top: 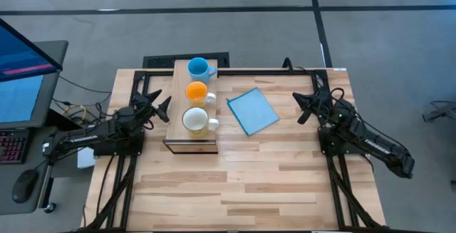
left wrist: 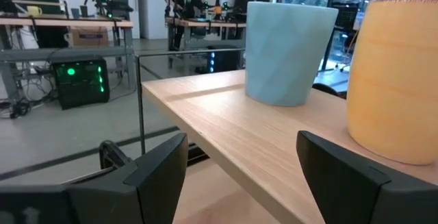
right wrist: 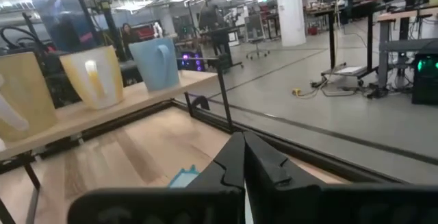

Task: Stack small to large cups/mugs on shelf
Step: Return to Home Position

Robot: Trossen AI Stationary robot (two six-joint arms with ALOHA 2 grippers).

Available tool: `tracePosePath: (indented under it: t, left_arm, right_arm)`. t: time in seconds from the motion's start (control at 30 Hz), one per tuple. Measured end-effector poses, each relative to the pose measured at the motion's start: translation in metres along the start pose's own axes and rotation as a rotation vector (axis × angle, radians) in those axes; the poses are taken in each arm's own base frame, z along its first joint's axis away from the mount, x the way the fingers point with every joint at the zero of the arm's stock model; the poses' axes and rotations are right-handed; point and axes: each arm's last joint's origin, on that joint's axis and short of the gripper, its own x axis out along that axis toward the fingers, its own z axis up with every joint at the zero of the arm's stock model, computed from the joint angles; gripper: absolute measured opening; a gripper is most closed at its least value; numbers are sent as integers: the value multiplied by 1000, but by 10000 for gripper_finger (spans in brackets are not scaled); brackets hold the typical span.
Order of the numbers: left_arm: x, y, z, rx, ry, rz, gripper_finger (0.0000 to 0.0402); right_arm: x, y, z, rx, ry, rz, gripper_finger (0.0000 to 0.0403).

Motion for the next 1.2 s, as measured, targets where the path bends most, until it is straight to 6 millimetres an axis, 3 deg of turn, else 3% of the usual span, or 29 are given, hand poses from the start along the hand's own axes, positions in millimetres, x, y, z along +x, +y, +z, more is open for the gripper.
tracePosePath:
  t: [0.33,1.2]
  left_arm:
    - [0,0,0,93,0,0,265]
    - [0,0,0,81,-1,18,265]
  right_arm:
    - [1,0,-2,-3,19,0,26]
    - [1,0,-2,-2,21,0,28]
